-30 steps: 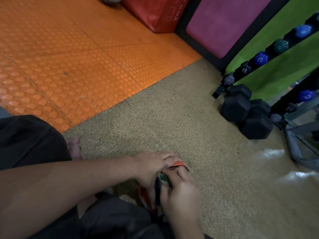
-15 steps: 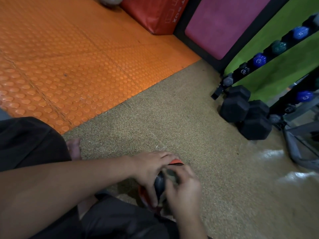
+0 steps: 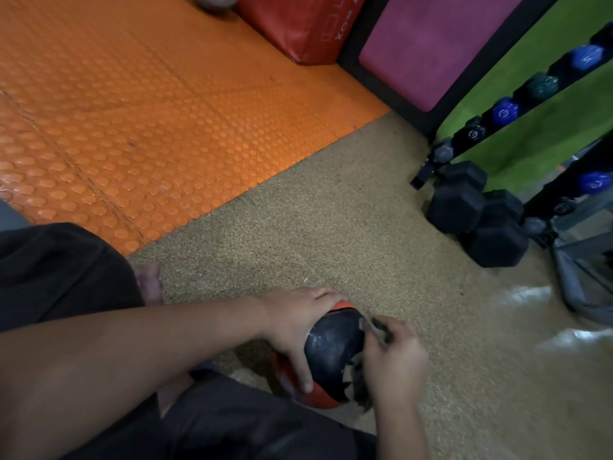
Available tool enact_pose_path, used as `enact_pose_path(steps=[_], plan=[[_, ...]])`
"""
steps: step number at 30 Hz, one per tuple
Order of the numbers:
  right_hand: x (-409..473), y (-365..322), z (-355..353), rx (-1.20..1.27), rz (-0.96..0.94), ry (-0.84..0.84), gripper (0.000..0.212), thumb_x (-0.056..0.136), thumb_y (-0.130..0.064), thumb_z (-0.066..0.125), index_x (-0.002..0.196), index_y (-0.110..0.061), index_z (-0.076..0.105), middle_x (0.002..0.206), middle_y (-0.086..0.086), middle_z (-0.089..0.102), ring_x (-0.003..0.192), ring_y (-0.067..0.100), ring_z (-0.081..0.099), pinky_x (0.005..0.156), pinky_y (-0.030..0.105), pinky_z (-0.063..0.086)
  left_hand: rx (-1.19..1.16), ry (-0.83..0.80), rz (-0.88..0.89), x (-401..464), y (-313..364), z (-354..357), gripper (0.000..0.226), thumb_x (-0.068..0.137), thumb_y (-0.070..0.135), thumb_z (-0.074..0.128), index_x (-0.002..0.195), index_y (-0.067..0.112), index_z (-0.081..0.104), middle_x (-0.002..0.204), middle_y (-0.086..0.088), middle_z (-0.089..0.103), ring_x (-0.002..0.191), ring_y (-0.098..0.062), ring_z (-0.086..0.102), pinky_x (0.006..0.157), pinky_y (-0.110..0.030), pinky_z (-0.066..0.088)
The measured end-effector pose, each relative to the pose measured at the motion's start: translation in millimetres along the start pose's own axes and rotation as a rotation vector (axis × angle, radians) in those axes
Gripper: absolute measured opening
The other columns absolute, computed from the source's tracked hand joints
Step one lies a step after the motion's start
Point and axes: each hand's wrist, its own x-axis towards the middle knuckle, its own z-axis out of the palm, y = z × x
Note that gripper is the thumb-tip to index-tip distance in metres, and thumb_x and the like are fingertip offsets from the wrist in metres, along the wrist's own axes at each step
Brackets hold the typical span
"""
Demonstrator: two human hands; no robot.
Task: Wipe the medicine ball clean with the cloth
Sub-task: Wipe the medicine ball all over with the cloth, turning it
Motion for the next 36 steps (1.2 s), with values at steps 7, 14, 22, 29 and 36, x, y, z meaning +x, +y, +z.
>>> enact_pose_path(steps=[7, 14, 22, 29, 36], plan=[[-34, -35, -2, 0.017, -0.232, -0.101, 0.022, 0.076, -0.026, 0.073, 0.097, -0.031, 0.077, 0.092, -0.010, 0.063, 0.077, 0.017, 0.065, 0.065, 0.031, 0.053, -0.026, -0.002, 0.056, -2, -3, -5, 0.155, 0.037, 0.072, 0.097, 0.160, 0.038, 0.008, 0.166, 0.014, 0.022, 0.153, -0.011, 0.026, 0.125, -0.038, 0.033], [6, 0, 1, 0.024, 0.083, 0.002, 0.016, 0.083, -0.024, 0.082, 0.099, -0.020, 0.081, 0.095, 0.001, 0.073, 0.085, 0.029, 0.071, 0.073, 0.036, 0.056, -0.026, -0.001, 0.002, -1, 0, -3, 0.157, 0.039, 0.078, 0.093, 0.161, 0.038, 0.003, 0.170, 0.015, 0.013, 0.157, -0.014, 0.020, 0.126, -0.044, 0.031], [-39, -50, 1, 0.014, -0.353, -0.180, 0.022, 0.077, -0.029, 0.066, 0.097, -0.029, 0.077, 0.092, -0.009, 0.064, 0.080, 0.016, 0.064, 0.066, 0.030, 0.053, -0.047, 0.023, 0.075, -1, -5, -4, 0.151, 0.042, 0.066, 0.099, 0.162, 0.034, 0.012, 0.165, 0.013, 0.023, 0.152, -0.011, 0.029, 0.124, -0.036, 0.033], [-7, -25, 2, -0.014, -0.022, 0.025, 0.017, 0.081, -0.014, 0.082, 0.096, -0.020, 0.079, 0.090, -0.003, 0.067, 0.078, 0.024, 0.067, 0.068, 0.025, 0.043, -0.041, 0.028, 0.027, 3, 2, -4, 0.148, 0.038, 0.075, 0.095, 0.156, 0.039, 0.014, 0.160, 0.014, 0.028, 0.147, -0.013, 0.035, 0.121, -0.038, 0.039], [-20, -34, 6, 0.065, -0.216, -0.090, 0.015, 0.083, -0.026, 0.073, 0.096, -0.028, 0.078, 0.094, -0.006, 0.068, 0.083, 0.020, 0.067, 0.071, 0.034, 0.055, -0.012, 0.017, 0.048, 0, -5, 0, 0.157, 0.040, 0.072, 0.097, 0.162, 0.036, 0.005, 0.170, 0.011, 0.016, 0.156, -0.015, 0.024, 0.127, -0.037, 0.029]])
